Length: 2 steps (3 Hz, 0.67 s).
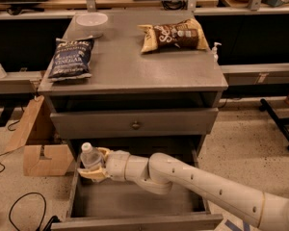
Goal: Place blue plastic bottle into middle drawer
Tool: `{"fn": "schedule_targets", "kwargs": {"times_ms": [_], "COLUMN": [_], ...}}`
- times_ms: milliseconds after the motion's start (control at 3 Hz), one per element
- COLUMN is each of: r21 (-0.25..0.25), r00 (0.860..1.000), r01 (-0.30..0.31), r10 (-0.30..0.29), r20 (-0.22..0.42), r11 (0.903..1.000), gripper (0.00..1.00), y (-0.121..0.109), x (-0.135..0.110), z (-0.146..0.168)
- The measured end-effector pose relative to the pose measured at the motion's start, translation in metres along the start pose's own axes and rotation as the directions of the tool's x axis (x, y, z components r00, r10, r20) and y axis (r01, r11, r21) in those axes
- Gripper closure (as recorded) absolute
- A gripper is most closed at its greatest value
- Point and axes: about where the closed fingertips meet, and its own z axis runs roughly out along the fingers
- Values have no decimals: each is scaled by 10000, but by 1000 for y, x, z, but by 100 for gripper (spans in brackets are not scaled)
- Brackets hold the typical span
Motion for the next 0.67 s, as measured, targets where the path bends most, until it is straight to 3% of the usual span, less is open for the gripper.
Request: {"fn": "schedule_targets", "kwargs": {"times_ms": [667], "r21": [-385], "r00": [9981], "r01": [-601], "r10": [605], "r20": [102], "r11": [9975], "gripper": [100], "y": [-6], "x": [117], "z": [10]}}
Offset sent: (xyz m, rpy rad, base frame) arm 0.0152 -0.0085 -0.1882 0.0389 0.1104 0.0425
